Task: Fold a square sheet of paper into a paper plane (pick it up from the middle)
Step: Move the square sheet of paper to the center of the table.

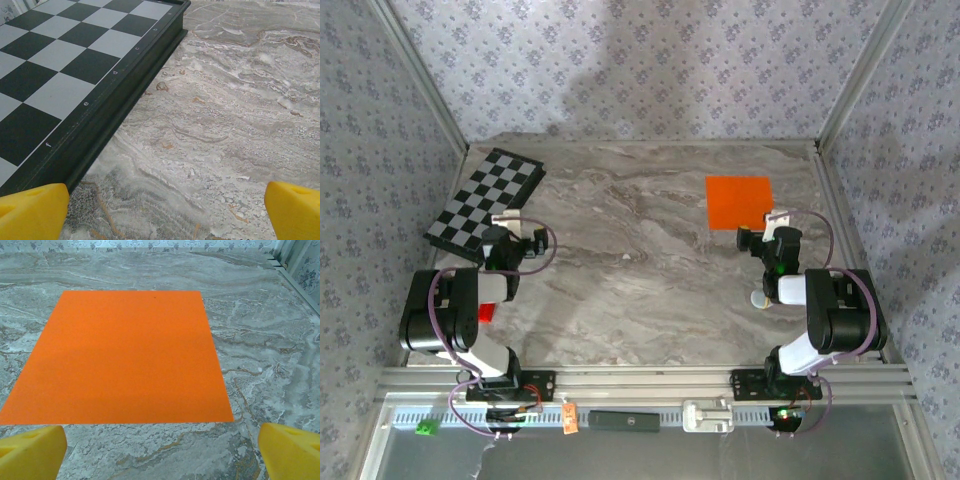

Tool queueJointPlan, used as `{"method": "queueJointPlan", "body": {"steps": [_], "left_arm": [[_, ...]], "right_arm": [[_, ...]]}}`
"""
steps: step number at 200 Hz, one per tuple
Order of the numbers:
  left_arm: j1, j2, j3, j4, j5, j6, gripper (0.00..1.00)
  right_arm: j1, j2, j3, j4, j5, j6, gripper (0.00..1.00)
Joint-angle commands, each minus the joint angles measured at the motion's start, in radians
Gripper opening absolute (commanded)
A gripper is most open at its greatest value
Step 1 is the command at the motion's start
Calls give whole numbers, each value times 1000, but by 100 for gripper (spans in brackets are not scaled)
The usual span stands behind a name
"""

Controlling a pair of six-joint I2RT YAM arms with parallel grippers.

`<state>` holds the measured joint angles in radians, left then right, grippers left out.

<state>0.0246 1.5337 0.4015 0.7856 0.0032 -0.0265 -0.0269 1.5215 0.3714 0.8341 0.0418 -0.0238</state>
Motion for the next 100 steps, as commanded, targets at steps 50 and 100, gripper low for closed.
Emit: {"method": "queueJointPlan", "body": {"steps": [50, 100], "left_arm": [[3, 3, 16, 19, -7, -1, 100], [1, -105, 56, -130, -42, -9, 100]], "right_arm": [[-3, 5, 20, -13, -6, -4, 100], [35, -135, 3, -81, 136, 1, 100]]}}
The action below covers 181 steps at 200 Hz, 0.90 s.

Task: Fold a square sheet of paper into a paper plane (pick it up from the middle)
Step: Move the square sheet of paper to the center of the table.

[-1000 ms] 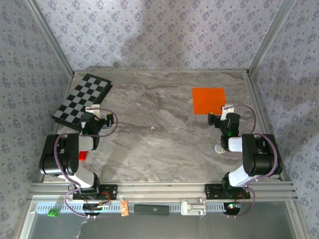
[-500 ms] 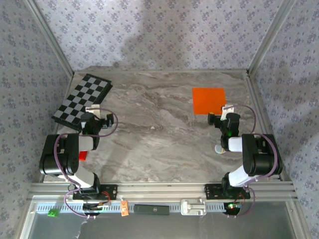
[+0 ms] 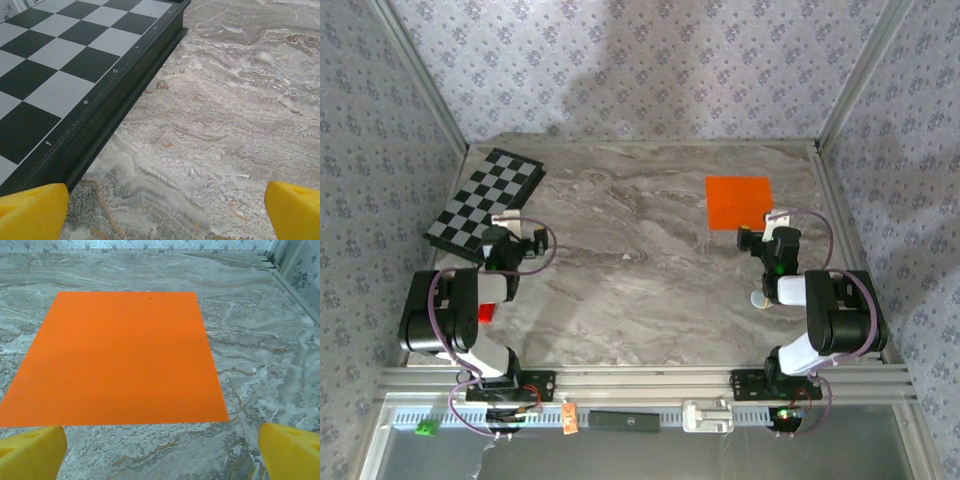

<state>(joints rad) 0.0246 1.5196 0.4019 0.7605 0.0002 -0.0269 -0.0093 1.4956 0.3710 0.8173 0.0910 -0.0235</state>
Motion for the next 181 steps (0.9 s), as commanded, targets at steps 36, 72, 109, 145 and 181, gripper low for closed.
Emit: {"method": "queueJointPlan", "body": {"steps": [36, 72, 109, 145, 181], "left_arm": [[-39, -248, 203, -442, -225, -68, 100], [-40, -296, 408, -822, -155, -309, 100], [-39, -235, 543, -992, 31, -499, 100], [-45, -137, 576, -962, 247, -558, 100], [-85, -98, 575, -924, 302, -564, 100]], "right_arm": [[38, -281, 181, -463, 173, 117, 100], [5, -205, 520, -984, 147, 443, 100], [-19, 40, 774, -1171, -72, 474, 100], [-46, 285, 955, -1206, -296, 479, 100], [-51, 472, 1078, -1217, -357, 528, 100]]}}
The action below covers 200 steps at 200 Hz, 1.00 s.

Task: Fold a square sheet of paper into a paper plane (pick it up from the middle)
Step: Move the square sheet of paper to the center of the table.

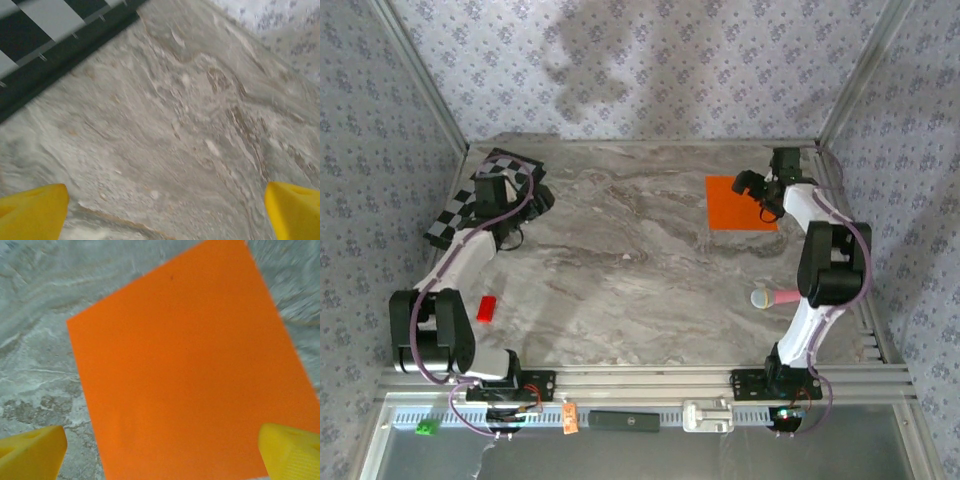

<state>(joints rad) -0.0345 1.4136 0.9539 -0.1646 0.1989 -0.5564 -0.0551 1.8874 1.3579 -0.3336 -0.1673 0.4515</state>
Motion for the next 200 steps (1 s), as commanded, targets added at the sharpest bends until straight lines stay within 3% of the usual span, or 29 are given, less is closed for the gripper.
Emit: {"method": "queueJointPlan", "body": {"steps": [1, 55, 109, 162, 200], "left_arm": [[-26, 9, 23, 2, 104, -34, 100], [-51, 38, 6, 72, 165, -74, 100], [-63, 59, -2, 66, 165, -90, 100], [-65, 77, 2, 50, 124, -108, 100], [-61, 58, 3, -11, 57, -105, 100]], "right_arm": [[-5, 85, 95, -67, -99, 54, 100], [30, 301, 303, -177, -40, 84, 97], [140, 337, 323, -262, 45, 190, 96], [416, 252, 247, -281, 137, 474, 96], [636, 262, 255, -226, 124, 678, 95]]}}
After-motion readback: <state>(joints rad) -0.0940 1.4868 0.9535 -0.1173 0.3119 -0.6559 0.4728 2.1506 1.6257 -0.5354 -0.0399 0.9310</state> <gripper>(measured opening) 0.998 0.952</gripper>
